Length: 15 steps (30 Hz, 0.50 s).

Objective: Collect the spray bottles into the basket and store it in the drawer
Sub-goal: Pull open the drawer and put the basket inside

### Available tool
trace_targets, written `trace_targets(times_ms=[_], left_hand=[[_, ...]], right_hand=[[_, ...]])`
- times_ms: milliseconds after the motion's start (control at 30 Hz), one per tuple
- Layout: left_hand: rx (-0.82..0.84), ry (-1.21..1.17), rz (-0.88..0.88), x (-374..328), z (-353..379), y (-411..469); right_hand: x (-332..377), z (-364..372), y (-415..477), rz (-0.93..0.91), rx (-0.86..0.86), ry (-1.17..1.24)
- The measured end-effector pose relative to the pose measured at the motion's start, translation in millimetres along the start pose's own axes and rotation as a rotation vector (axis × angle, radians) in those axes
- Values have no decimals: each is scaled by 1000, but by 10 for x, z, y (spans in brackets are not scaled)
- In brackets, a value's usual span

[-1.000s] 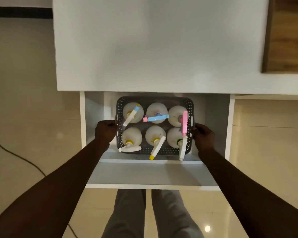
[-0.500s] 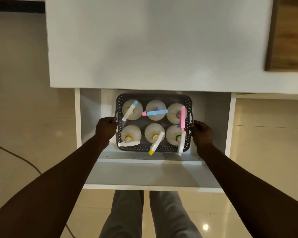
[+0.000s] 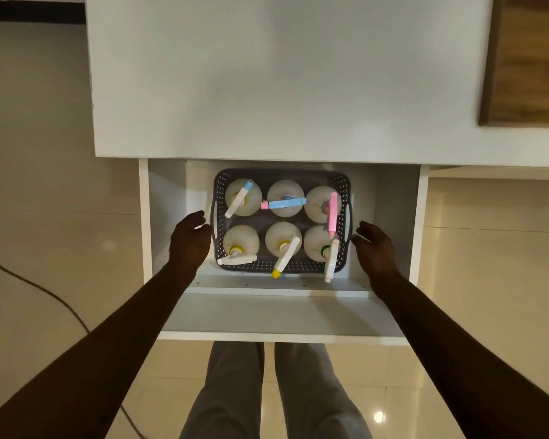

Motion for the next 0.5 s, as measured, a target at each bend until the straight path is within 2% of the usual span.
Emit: trace_targets(times_ms=[100, 167, 233, 300, 400, 467, 500], left_hand=[[-127, 225, 361, -277, -344, -752], [-257, 380, 432, -220, -637, -1201], [-344, 418, 336, 44, -925, -1491], [-364, 380, 117, 494, -1128, -1658], [-315, 189, -223, 1171, -1231, -1807], [-312, 70, -336, 1391, -1217, -1854], [-315, 38, -347, 1420, -1195, -1857]], right_hand=[[142, -250, -603, -202, -48, -260], [142, -515, -1095, -331, -159, -419], [-25, -777, -1484, -348, -282, -501], [-389, -1011, -1688, -194, -367, -504], [-1028, -1160, -1779, 139, -356, -425], [-1271, -1121, -1780, 273, -327, -336], [-1310, -1085, -1767, 280, -325, -279]])
Point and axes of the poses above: each hand's wrist, its own y-axis towards the middle knuckle, its own z-axis out of the palm, x = y × z, the point moved 10 cm from there along y, towards the middle knuckle, and after that the axes turned 9 degrees about x, right-handed, at the moved point
